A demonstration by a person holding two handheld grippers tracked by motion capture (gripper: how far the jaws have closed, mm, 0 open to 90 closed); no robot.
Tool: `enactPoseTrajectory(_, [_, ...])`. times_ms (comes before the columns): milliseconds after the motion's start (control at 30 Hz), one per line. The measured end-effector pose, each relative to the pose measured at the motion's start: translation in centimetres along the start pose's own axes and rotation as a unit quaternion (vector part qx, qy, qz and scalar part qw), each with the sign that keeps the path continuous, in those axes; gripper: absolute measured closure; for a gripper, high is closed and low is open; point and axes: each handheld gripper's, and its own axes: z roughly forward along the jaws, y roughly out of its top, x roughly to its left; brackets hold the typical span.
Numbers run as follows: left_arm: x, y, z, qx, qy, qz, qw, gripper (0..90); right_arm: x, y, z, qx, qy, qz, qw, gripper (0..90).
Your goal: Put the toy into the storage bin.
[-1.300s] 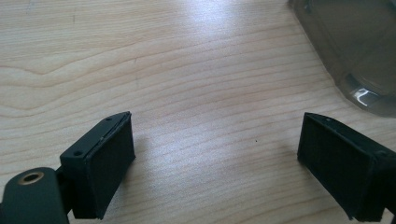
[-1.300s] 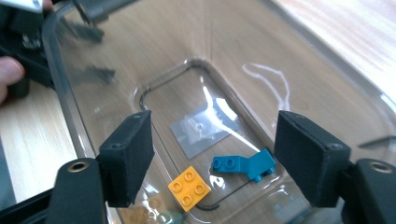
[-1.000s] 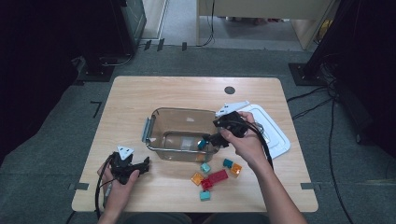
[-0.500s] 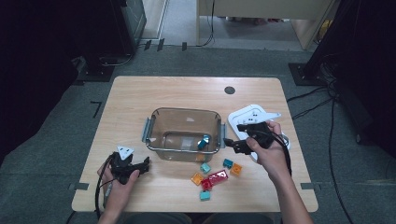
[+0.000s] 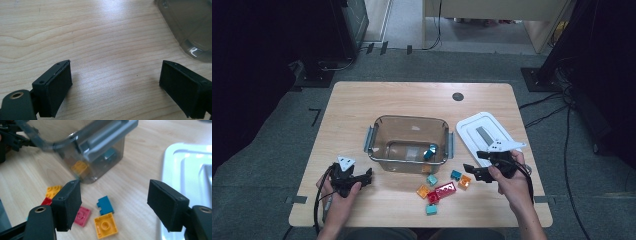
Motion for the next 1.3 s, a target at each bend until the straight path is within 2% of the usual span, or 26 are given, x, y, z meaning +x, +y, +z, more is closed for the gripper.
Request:
enactPoseTrajectory(233, [0.0, 0.0, 0.0, -0.001, 0.0, -0.001, 1.0, 10.6, -0.1, -2.4, 0.7, 0.006, 0.029, 0.01, 0.9995, 30.9])
enactPoseTrajectory(333, [0.0, 0.0, 0.0, -0.001, 0.0, -0.001, 1.0, 10.6, -0.2, -3.1, 0.8, 0.007, 0.032, 0.007, 0.9994, 33.1])
enactPoseTrajectory(433, [0.0, 0.0, 0.0, -0.001, 0.0, -0.001, 1.0, 10.6, -0.2, -3.9, 1.1, 0.018, 0.023, -0.004, 0.9996, 36.8])
enactPoseTrajectory(533, [0.0, 0.0, 0.0, -0.001, 0.0, -0.001, 1.0, 10.6, 0.0, -4.6, 1.8, 0.031, 0.035, -0.014, 0.9988, 41.2])
enactPoseTrajectory(733, [0.0, 0.0, 0.0, -0.001, 0.0, -0.001, 1.0, 10.6, 0.5, -5.3, 3.4, 0.066, 0.029, -0.04, 0.9966, 45.2])
enactPoseTrajectory(867, [0.0, 0.0, 0.0, -0.001, 0.0, -0.001, 1.0, 10.6, 0.9, -5.4, 3.9, 0.073, 0.026, -0.053, 0.9956, 49.6])
enactPoseTrajectory(933, [0.0, 0.0, 0.0, -0.001, 0.0, -0.001, 1.0, 10.6, 0.9, -5.6, 4.1, 0.083, 0.013, -0.058, 0.9948, 49.5])
enactPoseTrajectory(1067, [0.0, 0.0, 0.0, 0.0, 0.0, -0.001, 1.0, 10.6, 0.8, -6.0, 4.5, 0.095, 0.005, -0.058, 0.9937, 50.0])
enactPoseTrajectory(1300, [0.0, 0.0, 0.0, 0.0, 0.0, -0.001, 1.0, 10.6, 1.3, -6.2, 5.1, 0.113, -0.001, -0.085, 0.99, 53.4])
